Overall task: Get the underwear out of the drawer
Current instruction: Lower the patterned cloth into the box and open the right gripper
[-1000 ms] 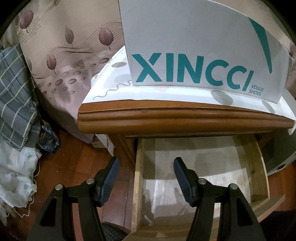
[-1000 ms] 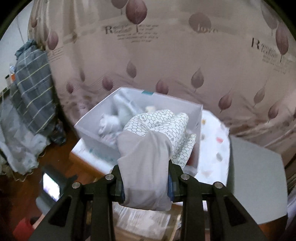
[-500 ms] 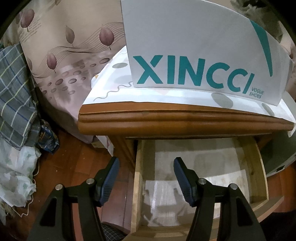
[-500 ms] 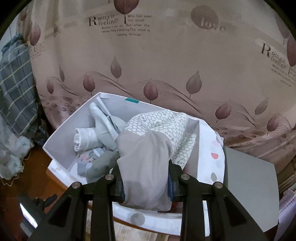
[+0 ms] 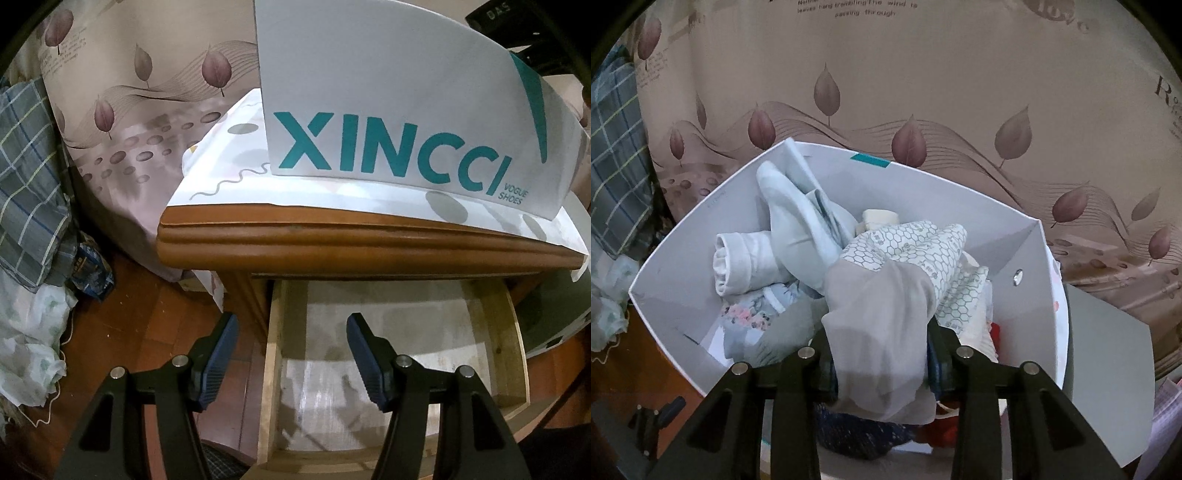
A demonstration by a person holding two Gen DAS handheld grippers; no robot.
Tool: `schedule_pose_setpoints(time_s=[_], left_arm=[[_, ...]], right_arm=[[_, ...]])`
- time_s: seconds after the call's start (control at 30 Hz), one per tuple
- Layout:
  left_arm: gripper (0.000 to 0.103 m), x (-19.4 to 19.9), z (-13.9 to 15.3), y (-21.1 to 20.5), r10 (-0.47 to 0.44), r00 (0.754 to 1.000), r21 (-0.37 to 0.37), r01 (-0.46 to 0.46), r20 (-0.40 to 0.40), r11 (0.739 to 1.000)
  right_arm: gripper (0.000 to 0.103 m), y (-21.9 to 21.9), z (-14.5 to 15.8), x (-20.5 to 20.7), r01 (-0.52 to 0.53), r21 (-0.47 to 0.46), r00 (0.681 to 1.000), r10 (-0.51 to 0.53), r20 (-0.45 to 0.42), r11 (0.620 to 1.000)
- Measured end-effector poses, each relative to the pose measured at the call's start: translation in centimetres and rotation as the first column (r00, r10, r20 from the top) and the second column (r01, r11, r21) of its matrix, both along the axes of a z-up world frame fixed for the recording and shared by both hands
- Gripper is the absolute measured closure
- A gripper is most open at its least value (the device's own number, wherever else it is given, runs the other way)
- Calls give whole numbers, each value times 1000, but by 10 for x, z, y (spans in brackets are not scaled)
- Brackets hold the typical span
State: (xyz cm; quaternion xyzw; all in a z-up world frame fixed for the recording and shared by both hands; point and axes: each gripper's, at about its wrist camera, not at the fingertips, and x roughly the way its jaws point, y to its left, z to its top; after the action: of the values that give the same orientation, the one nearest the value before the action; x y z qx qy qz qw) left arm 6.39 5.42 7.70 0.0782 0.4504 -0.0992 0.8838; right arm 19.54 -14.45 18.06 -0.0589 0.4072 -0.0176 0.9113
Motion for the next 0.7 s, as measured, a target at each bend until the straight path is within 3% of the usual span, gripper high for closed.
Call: schedule_pose_setpoints(time_s=[0.2, 0.47, 0.7], left_arm=[[40, 0, 0, 0, -2, 1000, -4, 2, -4, 1000], [40, 1, -1, 2, 6, 1000, -16, -6, -7, 1000], [40, 2, -4, 2, 12, 1000, -18, -12, -22, 1000]], right_arm=[[53, 8, -2, -3, -6, -21, 1000, 6, 7, 1000], [23, 13, 8, -17, 6, -48, 998, -3, 56, 999], [9, 18, 30, -44, -17, -27, 994, 20, 106, 999]])
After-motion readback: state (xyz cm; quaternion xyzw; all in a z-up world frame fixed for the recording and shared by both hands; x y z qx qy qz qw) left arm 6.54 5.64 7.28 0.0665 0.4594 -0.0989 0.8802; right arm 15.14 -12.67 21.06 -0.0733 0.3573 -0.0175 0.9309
